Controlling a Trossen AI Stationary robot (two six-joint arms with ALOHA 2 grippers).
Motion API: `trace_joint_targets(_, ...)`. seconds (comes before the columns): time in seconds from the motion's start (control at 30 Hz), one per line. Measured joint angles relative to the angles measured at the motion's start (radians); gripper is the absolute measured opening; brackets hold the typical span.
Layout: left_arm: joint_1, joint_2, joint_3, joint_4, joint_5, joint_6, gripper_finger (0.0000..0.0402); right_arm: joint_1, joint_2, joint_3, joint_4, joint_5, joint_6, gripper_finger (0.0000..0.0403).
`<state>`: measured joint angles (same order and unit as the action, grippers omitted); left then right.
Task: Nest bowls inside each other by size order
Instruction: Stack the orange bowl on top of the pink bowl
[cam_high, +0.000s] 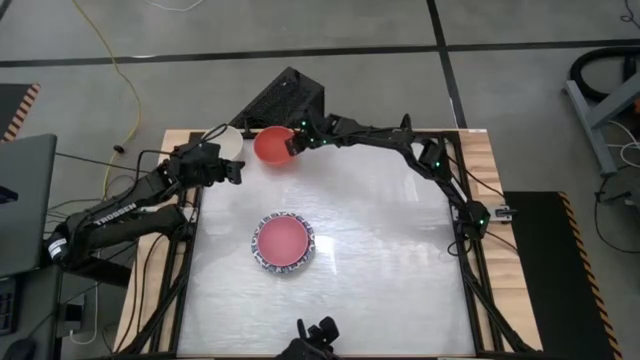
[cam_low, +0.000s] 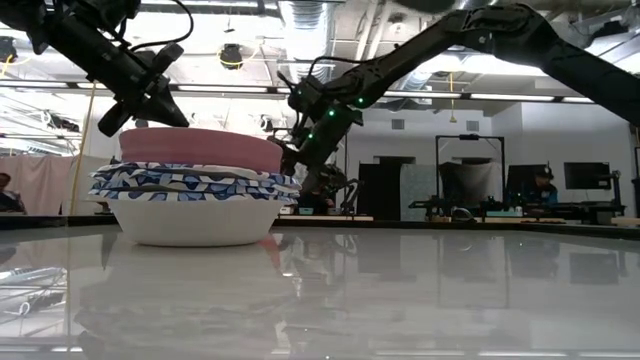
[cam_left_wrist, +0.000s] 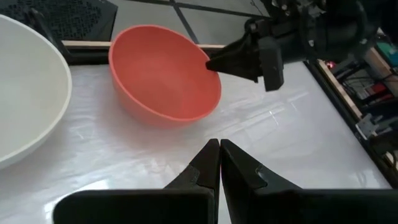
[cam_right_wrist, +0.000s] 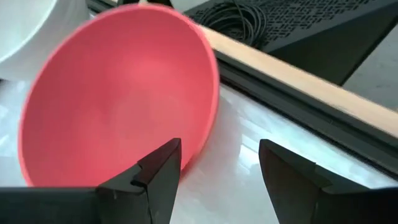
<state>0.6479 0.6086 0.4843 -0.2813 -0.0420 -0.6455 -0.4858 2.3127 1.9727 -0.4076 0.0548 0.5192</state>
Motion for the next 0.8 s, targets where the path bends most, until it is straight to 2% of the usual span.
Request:
trace_joint_targets(0.37,-0.001,0.000,0.000,0.003,0.012,0.010,0.0002,0.003,0.000,0.001,0.000,0.000,0.004,0.0220)
trace_joint_targets(0.57,-0.006,0.000,0.000,0.003,-0.008,0.001,0.0002,0.012,0.045,0.000,0.009,0.002,-0.003,0.0204)
trace_joint_targets(0.7,-0.007,0.000,0.000,0.003,0.002,0.003,0.0002,0.004,0.045,0.000,0.006,0.000,0.010,0.0178)
trace_joint_targets(0.8,-0.007,0.000,0.000,0.003,0.002,0.010,0.0002,-0.003,0.045,0.001,-0.006,-0.003,0.004,0.0144)
